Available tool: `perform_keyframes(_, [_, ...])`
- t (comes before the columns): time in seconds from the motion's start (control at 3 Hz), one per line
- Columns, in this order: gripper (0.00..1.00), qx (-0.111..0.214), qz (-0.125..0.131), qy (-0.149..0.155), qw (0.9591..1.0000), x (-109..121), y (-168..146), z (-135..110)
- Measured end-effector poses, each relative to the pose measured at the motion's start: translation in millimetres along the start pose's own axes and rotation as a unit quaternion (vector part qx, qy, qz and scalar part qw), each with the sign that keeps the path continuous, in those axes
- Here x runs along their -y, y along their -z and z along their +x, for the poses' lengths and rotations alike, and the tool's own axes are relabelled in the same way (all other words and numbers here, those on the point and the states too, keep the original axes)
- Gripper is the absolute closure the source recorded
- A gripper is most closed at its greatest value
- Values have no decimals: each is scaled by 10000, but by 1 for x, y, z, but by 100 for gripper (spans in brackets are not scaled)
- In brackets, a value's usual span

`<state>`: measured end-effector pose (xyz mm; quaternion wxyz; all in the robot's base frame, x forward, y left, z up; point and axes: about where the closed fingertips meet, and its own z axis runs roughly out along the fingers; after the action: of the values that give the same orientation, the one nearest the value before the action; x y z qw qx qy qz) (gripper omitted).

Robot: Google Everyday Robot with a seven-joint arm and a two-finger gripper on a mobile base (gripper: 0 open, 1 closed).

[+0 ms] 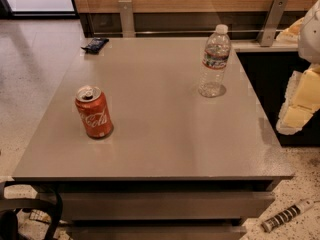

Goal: Move water bottle near rxbar blueberry

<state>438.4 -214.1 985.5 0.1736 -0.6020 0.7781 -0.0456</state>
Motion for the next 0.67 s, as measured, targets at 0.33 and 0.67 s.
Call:
perform_keyframes(0.33, [0,0,1,0,10000,0,0,0])
perform_keyframes(0.67, [0,166,108,-138,9997,9,-4,2])
